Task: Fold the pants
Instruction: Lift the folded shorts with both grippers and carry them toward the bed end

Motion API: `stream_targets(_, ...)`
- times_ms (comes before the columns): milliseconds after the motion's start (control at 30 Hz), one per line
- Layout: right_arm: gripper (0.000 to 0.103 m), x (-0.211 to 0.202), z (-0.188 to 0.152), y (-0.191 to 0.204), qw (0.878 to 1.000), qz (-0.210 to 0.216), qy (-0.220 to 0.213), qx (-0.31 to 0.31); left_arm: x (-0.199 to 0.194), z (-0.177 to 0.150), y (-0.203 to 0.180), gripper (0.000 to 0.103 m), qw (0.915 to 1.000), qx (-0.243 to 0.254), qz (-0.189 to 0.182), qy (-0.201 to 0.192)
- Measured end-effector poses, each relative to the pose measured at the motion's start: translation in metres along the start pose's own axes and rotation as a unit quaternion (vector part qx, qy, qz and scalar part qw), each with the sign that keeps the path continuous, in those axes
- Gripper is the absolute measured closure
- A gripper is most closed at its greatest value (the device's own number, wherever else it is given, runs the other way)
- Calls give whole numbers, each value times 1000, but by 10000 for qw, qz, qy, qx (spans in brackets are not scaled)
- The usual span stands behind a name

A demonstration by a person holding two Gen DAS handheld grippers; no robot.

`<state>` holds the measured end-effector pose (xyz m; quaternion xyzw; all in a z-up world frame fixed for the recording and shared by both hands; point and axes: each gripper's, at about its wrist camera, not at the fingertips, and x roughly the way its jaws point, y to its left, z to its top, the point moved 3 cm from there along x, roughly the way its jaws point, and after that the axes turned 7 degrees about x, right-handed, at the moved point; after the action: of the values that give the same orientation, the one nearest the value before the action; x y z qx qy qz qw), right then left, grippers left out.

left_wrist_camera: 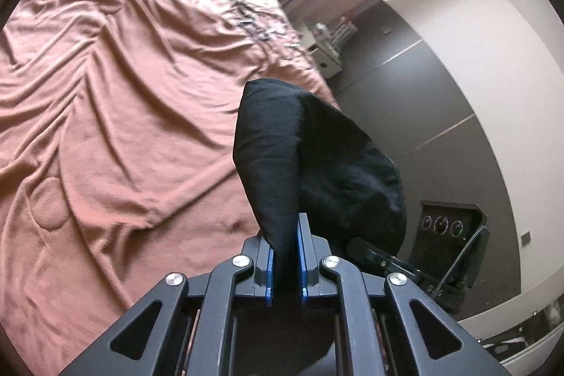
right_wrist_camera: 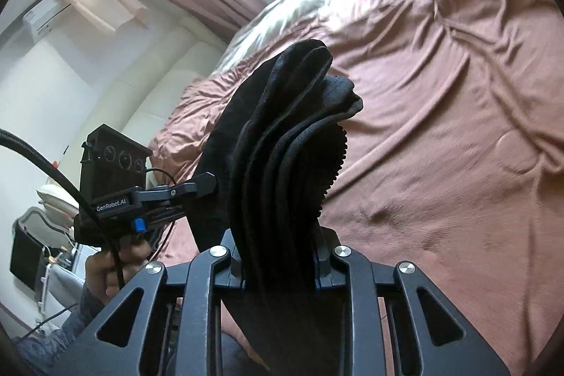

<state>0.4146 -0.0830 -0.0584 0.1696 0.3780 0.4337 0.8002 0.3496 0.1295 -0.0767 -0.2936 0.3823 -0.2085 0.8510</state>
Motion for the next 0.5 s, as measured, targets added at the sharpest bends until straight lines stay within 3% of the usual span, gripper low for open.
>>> stream_targets(500, 82, -161, -40, 52, 9950, -384, -710, -583, -17, -14, -134, 92, 9950, 801, -546, -255)
